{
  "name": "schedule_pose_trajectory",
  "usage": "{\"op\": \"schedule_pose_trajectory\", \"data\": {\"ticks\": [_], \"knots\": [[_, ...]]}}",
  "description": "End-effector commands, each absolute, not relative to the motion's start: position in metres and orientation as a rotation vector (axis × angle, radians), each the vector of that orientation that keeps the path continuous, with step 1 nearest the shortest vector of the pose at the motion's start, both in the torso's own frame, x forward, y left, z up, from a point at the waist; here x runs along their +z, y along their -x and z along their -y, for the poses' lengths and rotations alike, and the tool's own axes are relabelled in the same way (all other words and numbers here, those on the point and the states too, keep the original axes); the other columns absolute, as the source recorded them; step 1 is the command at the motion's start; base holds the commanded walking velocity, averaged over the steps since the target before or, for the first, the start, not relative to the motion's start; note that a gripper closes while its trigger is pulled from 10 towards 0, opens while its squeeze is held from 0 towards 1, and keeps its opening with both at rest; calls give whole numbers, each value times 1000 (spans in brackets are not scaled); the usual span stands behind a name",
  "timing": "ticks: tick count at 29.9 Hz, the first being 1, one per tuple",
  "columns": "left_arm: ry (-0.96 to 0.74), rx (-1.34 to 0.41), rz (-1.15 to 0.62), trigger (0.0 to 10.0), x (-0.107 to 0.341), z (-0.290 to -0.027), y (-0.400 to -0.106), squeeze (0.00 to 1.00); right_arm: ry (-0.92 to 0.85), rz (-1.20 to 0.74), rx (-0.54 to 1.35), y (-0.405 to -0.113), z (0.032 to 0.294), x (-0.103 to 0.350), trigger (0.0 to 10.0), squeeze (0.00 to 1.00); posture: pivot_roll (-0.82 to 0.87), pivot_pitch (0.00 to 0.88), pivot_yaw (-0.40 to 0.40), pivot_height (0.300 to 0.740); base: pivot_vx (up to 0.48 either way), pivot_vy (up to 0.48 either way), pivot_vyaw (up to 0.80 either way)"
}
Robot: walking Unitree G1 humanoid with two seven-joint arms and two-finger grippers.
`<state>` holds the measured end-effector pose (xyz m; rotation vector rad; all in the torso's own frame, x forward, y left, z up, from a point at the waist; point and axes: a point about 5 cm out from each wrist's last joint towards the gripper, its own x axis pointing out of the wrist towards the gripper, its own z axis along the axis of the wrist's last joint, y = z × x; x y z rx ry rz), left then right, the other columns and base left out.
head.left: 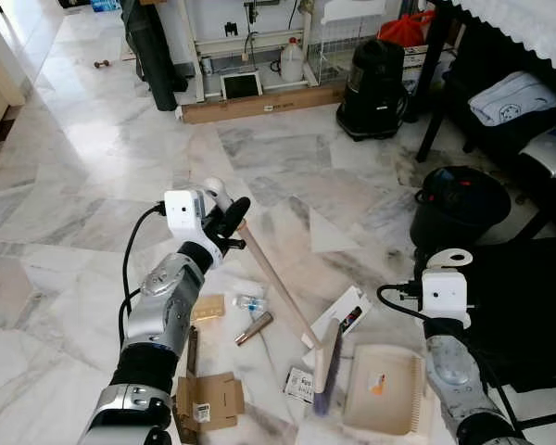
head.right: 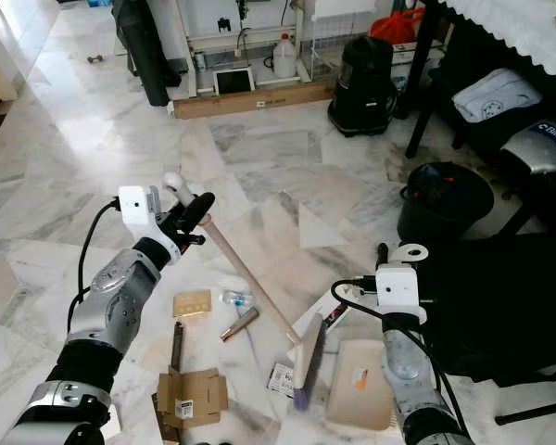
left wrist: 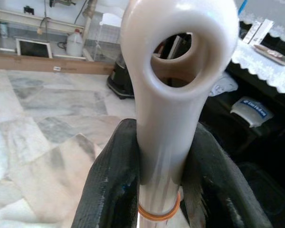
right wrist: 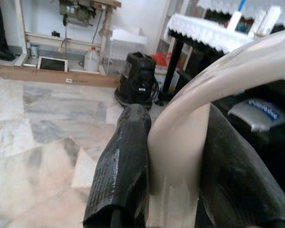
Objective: Sweep floor
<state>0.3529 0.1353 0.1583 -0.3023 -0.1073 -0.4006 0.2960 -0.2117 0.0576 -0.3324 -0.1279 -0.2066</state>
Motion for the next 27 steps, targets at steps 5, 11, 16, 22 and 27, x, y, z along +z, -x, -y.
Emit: {"op": "schedule_pose_trajectory", "data": {"ticks": [5, 11, 16, 22, 27], "knots": [[269, -404, 155, 10000, 174, -146, -351, 0, 283, -30, -222, -276, 202, 24, 10000, 0, 194, 132, 77, 740, 0, 0, 0], [245, -398, 134, 10000, 170, -151, -349, 0, 272, -75, -218, -265, 196, 11, 10000, 0, 184, 139, 84, 740, 0, 0, 0], [178, -348, 112, 10000, 165, -161, -350, 0, 290, -79, -203, -263, 197, 9, 10000, 0, 178, 140, 81, 740, 0, 0, 0], [-15, -286, 71, 10000, 144, -166, -345, 0, 300, -74, -198, -263, 199, 10, 10000, 0, 161, 142, 78, 740, 0, 0, 0], [-125, -305, 88, 10000, 138, -161, -341, 0, 317, -64, -172, -263, 197, 11, 10000, 0, 155, 144, 73, 740, 0, 0, 0]]}}
